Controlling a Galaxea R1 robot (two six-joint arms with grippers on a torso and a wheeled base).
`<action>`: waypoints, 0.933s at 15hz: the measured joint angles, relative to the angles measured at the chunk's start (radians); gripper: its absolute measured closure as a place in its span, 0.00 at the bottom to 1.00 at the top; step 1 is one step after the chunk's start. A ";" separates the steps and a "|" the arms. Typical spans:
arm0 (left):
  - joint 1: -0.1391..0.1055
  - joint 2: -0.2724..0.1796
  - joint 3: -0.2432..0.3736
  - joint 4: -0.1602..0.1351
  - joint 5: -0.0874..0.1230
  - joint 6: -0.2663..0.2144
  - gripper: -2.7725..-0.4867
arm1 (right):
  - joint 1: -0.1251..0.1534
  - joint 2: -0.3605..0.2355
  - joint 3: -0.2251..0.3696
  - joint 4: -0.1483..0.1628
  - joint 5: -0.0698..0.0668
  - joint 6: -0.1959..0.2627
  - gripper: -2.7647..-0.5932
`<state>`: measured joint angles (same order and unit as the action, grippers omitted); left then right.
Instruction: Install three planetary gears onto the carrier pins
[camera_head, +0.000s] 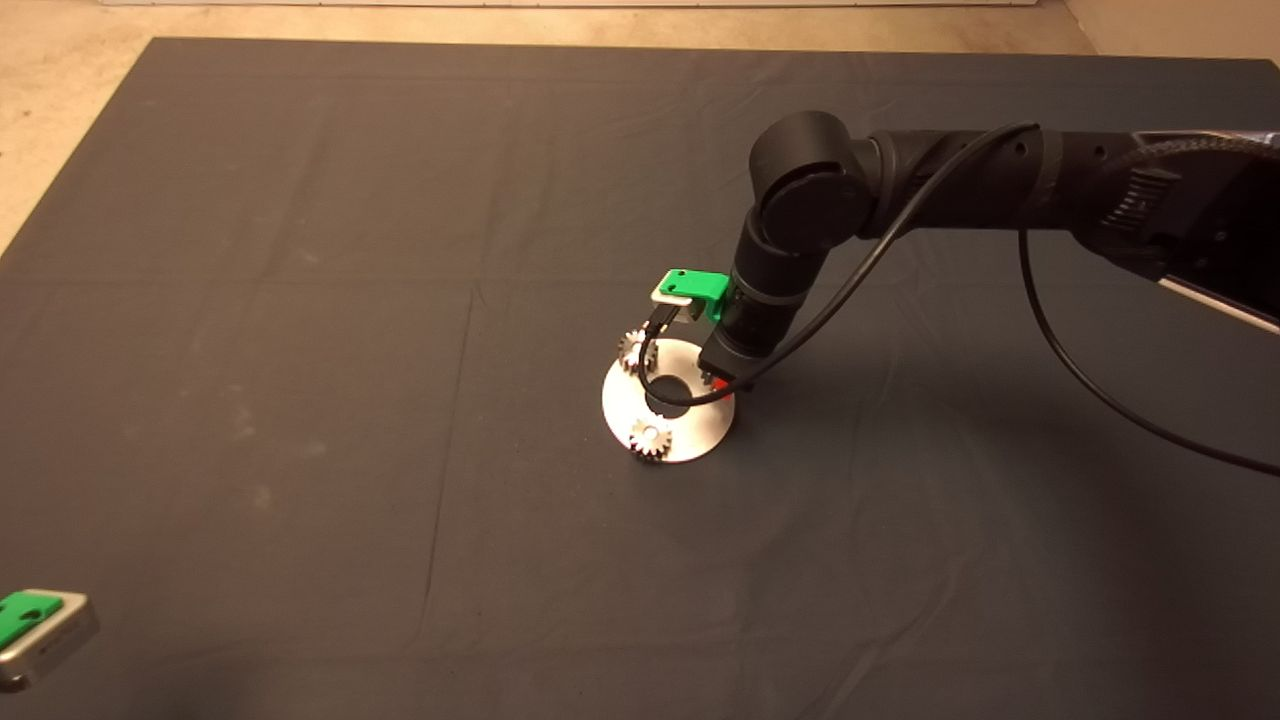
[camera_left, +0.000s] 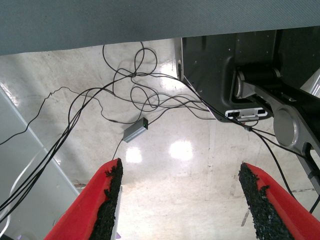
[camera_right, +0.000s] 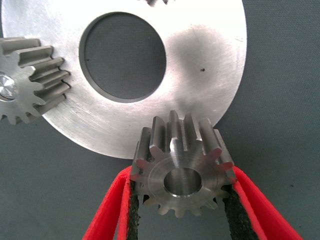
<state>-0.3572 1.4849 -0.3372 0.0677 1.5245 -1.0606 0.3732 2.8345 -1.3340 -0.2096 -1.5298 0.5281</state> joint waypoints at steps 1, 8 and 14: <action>0.000 0.000 0.000 0.000 0.000 0.000 0.51 | 0.000 0.000 0.000 0.000 0.001 0.000 0.82; 0.000 0.000 0.000 0.000 0.000 0.000 0.51 | -0.006 0.000 0.000 0.000 0.001 -0.001 0.82; 0.000 0.000 0.000 0.000 0.000 0.000 0.51 | -0.007 -0.001 0.000 0.000 0.000 -0.003 0.82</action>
<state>-0.3568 1.4849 -0.3372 0.0677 1.5245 -1.0606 0.3664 2.8334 -1.3345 -0.2096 -1.5294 0.5249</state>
